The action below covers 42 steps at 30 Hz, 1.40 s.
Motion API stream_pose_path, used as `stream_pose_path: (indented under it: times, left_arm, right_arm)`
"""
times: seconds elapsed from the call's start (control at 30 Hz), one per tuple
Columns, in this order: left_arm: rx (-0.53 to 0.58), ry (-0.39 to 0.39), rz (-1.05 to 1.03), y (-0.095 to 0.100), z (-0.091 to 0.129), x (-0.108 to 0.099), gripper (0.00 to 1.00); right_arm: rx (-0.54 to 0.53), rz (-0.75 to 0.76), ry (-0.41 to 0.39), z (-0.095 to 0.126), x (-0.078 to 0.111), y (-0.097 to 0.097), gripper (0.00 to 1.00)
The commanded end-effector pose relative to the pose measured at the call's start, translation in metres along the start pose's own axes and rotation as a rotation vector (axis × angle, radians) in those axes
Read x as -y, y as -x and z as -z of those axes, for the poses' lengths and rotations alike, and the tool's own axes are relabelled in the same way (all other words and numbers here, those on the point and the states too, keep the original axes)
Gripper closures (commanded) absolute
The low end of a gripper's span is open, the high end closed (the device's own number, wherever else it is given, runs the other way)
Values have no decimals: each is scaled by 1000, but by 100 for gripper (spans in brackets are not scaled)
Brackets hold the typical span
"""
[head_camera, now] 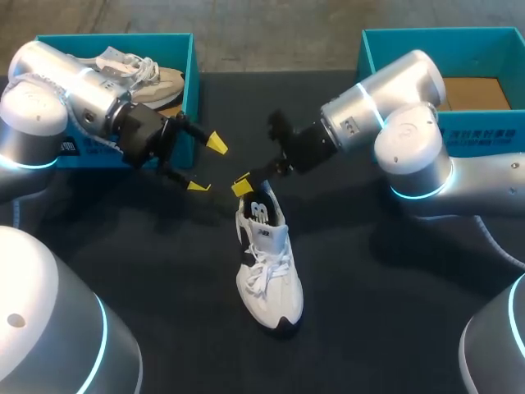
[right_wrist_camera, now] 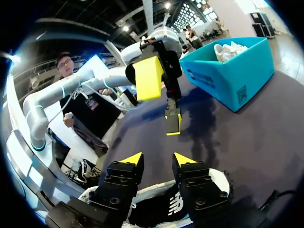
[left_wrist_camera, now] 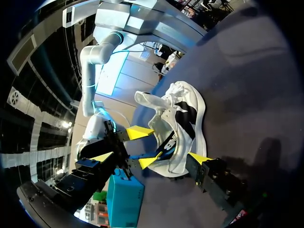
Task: Take the shoe out of the shoebox, open the shoe tongue, remove and reinsert the insole, then place the shoe into the shoebox
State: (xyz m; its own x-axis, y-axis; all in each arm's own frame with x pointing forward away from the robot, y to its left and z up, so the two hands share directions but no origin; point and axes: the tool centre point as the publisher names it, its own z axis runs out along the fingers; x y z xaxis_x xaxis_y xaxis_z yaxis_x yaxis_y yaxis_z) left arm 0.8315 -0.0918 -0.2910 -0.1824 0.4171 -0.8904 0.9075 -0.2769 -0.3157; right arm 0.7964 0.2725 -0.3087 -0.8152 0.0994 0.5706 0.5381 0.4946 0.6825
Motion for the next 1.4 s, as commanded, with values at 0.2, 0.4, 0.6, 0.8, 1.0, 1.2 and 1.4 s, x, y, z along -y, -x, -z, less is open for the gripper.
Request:
stream_pose_path:
  times: [0.2, 0.4, 0.6, 0.8, 1.0, 1.2, 1.4]
  left_arm:
    - [-6, -9, -3, -3, -1, 0, 0]
    - [-15, -14, -11, -1, 0, -1, 0]
    - [-28, -8, -14, -1, 3, 0, 0]
    - [-37, 9, -14, -1, 8, -1, 0]
    - [-66, -13, -15, 6, 16, 4, 0]
    - [-82, -60, -14, 18, 39, 12, 0]
    - [-97, -53, -21, 27, 69, 14, 0]
  right_arm:
    - [93, 15, 59, 11, -9, -7, 90]
    - [174, -25, 99, 18, -7, -6, 100]
    - [272, -75, 104, 29, -2, -9, 100]
    - [355, -162, -3, 38, 7, -14, 100]
    - [430, -245, -119, 41, 10, -18, 100]
    - [430, -245, -119, 41, 10, -18, 100]
    - [430, -245, -119, 41, 10, -18, 100]
